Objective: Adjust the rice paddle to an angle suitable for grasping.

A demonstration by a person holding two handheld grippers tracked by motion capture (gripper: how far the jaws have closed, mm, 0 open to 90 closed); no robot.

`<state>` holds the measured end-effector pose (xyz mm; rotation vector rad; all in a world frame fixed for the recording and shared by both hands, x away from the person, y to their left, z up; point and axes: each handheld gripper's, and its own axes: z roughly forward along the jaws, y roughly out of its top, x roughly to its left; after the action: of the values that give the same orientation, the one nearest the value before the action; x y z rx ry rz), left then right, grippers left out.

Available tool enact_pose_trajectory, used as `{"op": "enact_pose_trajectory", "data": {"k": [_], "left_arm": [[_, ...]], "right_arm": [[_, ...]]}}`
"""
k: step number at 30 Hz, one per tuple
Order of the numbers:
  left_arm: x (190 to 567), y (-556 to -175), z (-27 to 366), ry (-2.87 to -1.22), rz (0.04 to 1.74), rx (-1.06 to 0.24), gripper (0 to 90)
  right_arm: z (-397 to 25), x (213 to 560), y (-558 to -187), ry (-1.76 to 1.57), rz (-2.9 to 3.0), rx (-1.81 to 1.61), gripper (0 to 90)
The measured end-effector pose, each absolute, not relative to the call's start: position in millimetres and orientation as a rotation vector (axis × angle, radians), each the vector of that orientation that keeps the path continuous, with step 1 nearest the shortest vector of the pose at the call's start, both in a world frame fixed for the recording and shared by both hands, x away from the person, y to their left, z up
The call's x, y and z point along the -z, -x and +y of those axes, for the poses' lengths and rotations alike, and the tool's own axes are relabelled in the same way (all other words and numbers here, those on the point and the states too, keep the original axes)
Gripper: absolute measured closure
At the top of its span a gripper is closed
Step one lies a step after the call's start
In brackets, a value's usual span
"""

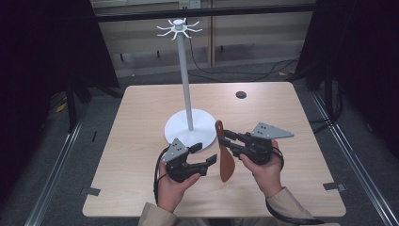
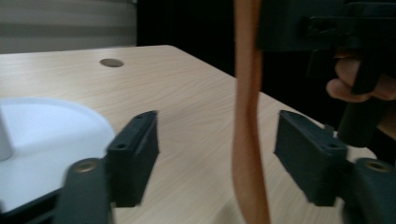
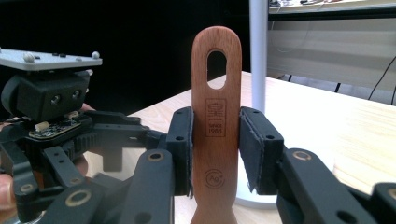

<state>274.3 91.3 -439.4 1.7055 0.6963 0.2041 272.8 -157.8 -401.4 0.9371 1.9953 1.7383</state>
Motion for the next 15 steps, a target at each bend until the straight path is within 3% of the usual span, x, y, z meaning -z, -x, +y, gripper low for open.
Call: {"op": "enact_pose_trajectory", "data": {"k": [10,15], "left_arm": [[435.0,-275.0,83.2,-1.672,0.678,-0.252,58.1],[435.0,-275.8,85.3,-1.658,0.671,-0.240,79.2]], "right_arm": [[-139.9,397.6,-271.7,-0.923,2.015,-1.743,66.8],[-134.3,397.9,-271.0,-0.927,2.022,-1.760,66.8]]}}
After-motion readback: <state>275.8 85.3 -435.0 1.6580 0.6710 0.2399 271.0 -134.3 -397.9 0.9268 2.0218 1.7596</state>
